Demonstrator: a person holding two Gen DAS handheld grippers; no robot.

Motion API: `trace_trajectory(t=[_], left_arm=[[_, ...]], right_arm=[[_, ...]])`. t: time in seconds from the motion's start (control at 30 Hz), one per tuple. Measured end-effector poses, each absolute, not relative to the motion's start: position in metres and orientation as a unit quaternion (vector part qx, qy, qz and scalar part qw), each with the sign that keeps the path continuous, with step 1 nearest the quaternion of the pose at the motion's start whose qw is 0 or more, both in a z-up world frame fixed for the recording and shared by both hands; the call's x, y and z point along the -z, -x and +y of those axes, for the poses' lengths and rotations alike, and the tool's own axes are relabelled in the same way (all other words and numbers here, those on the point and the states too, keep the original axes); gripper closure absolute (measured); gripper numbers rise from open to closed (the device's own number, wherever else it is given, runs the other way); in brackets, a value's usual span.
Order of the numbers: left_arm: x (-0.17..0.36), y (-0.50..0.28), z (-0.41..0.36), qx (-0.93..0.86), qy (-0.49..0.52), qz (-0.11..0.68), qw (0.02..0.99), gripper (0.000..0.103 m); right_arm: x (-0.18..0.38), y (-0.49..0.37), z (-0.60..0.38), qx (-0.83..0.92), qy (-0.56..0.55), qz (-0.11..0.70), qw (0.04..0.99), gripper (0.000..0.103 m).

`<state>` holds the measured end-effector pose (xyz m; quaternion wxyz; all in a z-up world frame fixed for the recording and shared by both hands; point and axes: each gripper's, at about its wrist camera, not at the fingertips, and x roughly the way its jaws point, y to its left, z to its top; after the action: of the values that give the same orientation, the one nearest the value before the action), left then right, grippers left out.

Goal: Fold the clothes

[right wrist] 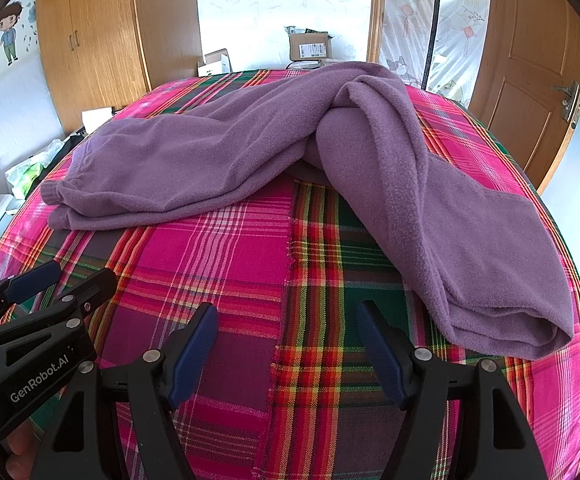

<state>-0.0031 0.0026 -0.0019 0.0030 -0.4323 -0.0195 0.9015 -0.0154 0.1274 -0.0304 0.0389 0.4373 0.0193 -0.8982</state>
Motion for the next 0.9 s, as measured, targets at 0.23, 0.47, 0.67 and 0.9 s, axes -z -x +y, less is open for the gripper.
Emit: trace_trajectory(t=[0.23, 0.47, 0.67, 0.9], left_arm=[[0.0016, 0.0033, 0.0014, -0.901, 0.433, -0.019, 0.005, 0.035], [0.0020, 0.0044, 0.0010, -0.901, 0.433, -0.019, 0.006, 0.034], [0.0020, 0.0049, 0.0008, -0.901, 0.433, -0.019, 0.006, 0.034], [0.0021, 0.0055, 0.0003, -0.901, 0.433, -0.018, 0.006, 0.034]], right_arm=[[0.0301, 0.0151, 0.1268, 0.898, -0.437, 0.020, 0.039, 0.031], [0.0303, 0.0142, 0.1268, 0.898, -0.438, 0.020, 0.039, 0.031], [0.0303, 0.0144, 0.1263, 0.898, -0.438, 0.020, 0.039, 0.031], [0.0302, 0.0145, 0.1261, 0.898, -0.438, 0.021, 0.039, 0.031]])
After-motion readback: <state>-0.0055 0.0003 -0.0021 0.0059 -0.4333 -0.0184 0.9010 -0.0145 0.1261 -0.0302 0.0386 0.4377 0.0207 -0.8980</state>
